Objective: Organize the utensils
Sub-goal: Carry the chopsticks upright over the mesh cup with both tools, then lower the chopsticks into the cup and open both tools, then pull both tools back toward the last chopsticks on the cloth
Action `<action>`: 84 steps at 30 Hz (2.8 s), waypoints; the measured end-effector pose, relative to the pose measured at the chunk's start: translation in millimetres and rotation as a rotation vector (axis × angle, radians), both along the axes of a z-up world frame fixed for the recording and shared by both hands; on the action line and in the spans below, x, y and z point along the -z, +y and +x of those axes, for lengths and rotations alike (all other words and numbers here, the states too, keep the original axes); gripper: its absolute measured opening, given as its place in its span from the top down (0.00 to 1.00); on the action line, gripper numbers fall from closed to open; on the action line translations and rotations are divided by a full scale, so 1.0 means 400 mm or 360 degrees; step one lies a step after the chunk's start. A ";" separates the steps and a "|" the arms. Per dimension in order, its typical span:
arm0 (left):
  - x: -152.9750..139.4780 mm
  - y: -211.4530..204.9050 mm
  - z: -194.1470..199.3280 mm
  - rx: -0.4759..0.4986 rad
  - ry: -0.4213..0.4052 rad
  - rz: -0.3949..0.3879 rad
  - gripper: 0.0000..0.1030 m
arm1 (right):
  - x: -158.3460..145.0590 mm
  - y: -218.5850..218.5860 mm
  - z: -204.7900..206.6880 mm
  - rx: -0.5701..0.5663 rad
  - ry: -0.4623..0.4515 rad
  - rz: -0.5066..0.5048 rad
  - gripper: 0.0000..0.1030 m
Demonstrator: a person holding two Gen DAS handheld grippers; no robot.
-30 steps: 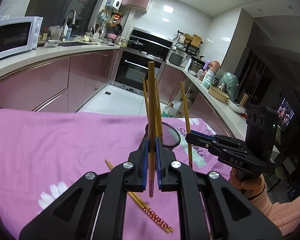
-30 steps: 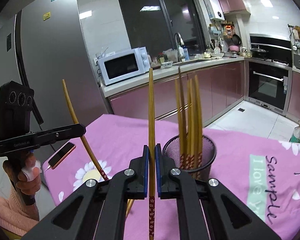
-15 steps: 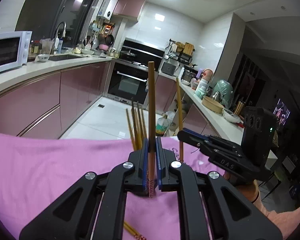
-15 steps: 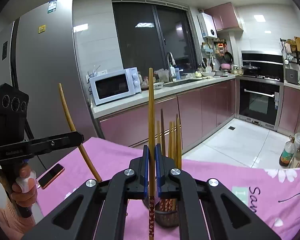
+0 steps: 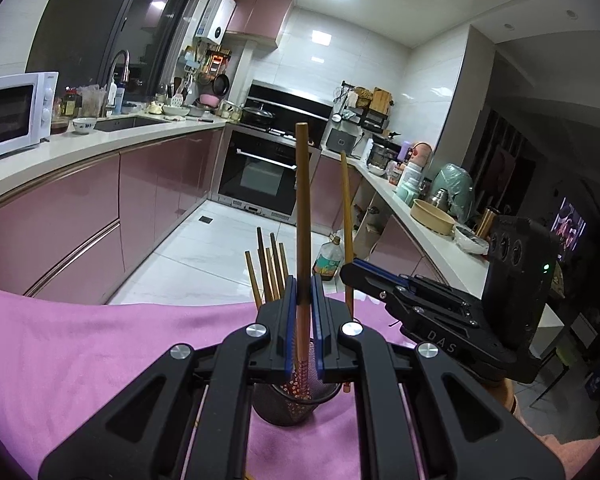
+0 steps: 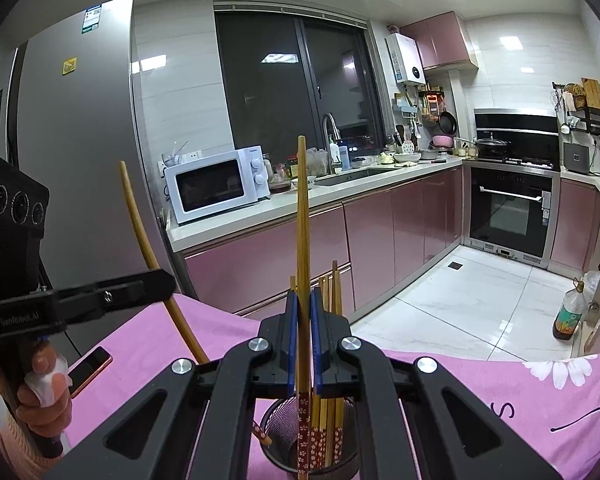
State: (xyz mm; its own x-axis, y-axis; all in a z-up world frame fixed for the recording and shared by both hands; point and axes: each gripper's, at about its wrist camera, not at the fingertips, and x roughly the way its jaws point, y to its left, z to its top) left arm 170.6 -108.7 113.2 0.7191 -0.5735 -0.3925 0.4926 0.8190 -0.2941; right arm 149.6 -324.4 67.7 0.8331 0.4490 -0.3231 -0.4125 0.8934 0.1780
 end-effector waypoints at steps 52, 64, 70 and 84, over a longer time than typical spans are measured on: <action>0.194 -0.147 0.164 -0.0048 0.0207 0.0392 0.91 | 0.164 0.016 0.069 0.0031 0.0279 -0.0154 0.93; 0.185 -0.116 0.106 -0.0118 0.0115 0.0380 0.78 | 0.136 0.041 0.001 -0.0026 0.0212 -0.0120 0.74; 0.178 -0.056 0.040 -0.0175 0.0046 0.0376 0.71 | 0.136 0.064 -0.066 -0.0150 0.0172 -0.0126 0.69; 0.383 0.081 -0.100 -0.0170 0.0289 0.0385 0.68 | 0.275 0.166 -0.126 -0.0339 0.0459 -0.0211 0.67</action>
